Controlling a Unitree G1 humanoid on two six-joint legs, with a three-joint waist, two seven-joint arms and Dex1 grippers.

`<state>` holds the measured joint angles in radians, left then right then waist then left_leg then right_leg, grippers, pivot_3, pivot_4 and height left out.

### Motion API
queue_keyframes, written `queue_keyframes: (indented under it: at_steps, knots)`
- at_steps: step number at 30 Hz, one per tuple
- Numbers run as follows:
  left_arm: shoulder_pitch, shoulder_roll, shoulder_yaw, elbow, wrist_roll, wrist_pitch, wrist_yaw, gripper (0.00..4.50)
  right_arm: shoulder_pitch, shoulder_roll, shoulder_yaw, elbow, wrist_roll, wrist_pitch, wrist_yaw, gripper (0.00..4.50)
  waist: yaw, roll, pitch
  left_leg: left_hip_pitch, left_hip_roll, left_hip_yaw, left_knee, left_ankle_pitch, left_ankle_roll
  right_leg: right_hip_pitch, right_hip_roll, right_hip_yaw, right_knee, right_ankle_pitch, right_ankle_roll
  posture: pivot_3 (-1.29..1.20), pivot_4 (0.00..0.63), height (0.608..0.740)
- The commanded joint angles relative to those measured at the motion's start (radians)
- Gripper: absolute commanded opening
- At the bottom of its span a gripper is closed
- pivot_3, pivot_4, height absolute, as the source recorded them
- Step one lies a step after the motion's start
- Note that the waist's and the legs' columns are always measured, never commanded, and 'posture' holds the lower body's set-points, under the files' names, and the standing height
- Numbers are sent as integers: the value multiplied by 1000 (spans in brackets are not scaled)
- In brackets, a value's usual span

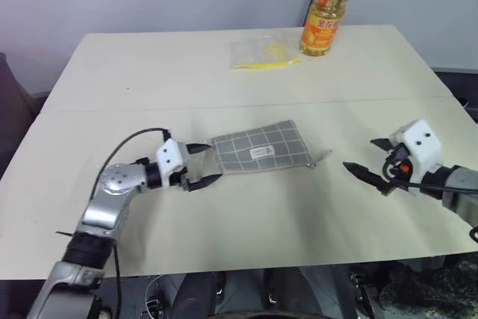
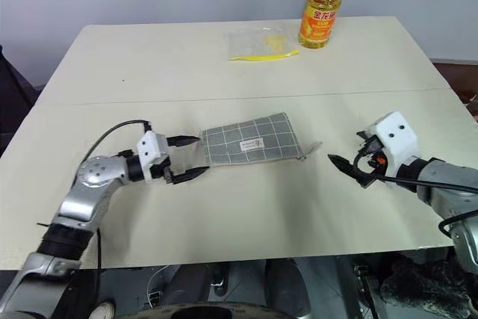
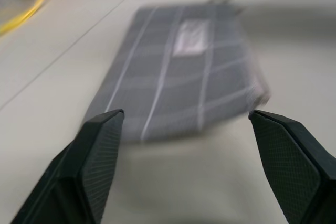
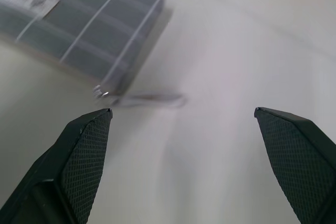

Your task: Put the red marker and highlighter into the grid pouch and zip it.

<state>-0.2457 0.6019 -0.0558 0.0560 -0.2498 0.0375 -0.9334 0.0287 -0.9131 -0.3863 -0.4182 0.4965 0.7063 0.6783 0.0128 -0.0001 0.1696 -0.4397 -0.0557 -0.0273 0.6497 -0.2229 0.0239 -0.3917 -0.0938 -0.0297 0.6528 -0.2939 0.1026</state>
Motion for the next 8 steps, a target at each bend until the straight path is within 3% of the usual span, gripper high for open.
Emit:
queue_keyframes:
  at_steps: [1,8]
  knots:
    - [44,54,91,-33,25,54,80,4057,3,23,-38,44,-4,-86,45,4500,0,0,0,0,0,0,0,0,0,0,0,0,0,0,0,0,150,740]
    - [165,90,198,-85,-13,98,110,4057,-17,45,-19,139,10,-119,102,4500,0,0,0,0,0,0,-2,0,0,0,-1,0,-3,0,-1,0,150,740]
